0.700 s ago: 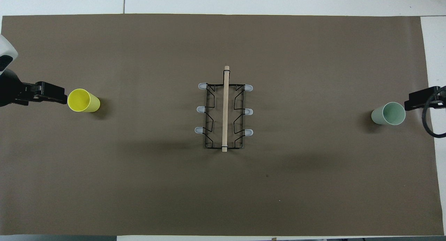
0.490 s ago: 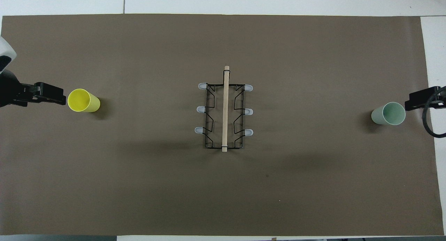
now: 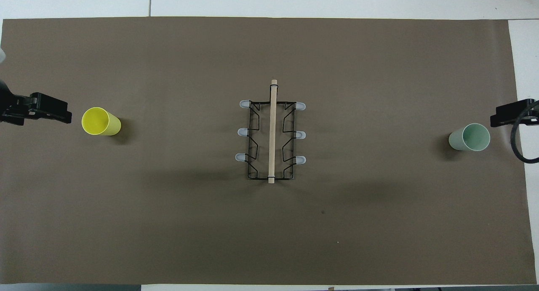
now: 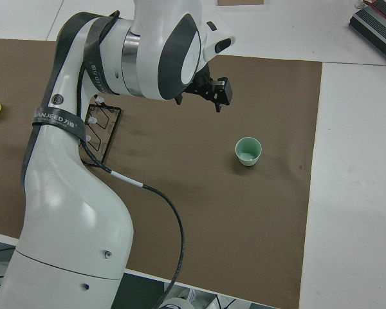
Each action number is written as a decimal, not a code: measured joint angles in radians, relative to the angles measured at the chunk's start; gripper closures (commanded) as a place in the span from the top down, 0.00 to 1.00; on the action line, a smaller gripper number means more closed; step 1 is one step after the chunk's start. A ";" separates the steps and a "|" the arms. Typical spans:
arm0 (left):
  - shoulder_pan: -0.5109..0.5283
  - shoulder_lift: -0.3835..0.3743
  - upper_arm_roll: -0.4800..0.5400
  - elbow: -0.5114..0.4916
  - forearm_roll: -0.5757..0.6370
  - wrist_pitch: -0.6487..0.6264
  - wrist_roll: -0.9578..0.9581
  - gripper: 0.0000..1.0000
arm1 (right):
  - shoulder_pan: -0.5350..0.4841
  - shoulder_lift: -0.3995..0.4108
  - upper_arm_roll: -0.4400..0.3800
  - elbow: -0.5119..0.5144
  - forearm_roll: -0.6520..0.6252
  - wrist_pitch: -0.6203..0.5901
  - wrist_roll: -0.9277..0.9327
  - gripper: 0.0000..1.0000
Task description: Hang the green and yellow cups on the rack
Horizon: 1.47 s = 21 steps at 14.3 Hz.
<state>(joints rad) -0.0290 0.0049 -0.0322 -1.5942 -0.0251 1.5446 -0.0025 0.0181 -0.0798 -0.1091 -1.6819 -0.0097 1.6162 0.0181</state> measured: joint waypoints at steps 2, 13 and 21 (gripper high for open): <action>0.000 -0.003 0.000 -0.008 0.000 -0.009 0.009 1.00 | -0.007 0.001 -0.001 -0.001 0.000 0.030 0.000 1.00; -0.001 -0.007 0.000 -0.010 -0.001 0.039 0.066 1.00 | 0.011 0.058 0.033 0.007 -0.086 -0.150 -0.002 1.00; -0.002 -0.014 -0.002 -0.034 0.000 0.040 0.034 1.00 | 0.203 0.394 0.098 0.097 -0.489 -0.275 -0.146 1.00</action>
<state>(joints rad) -0.0310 -0.0093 -0.0341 -1.6286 -0.0248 1.5846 0.0312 0.2207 0.3146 -0.0109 -1.5851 -0.4985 1.3415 -0.1278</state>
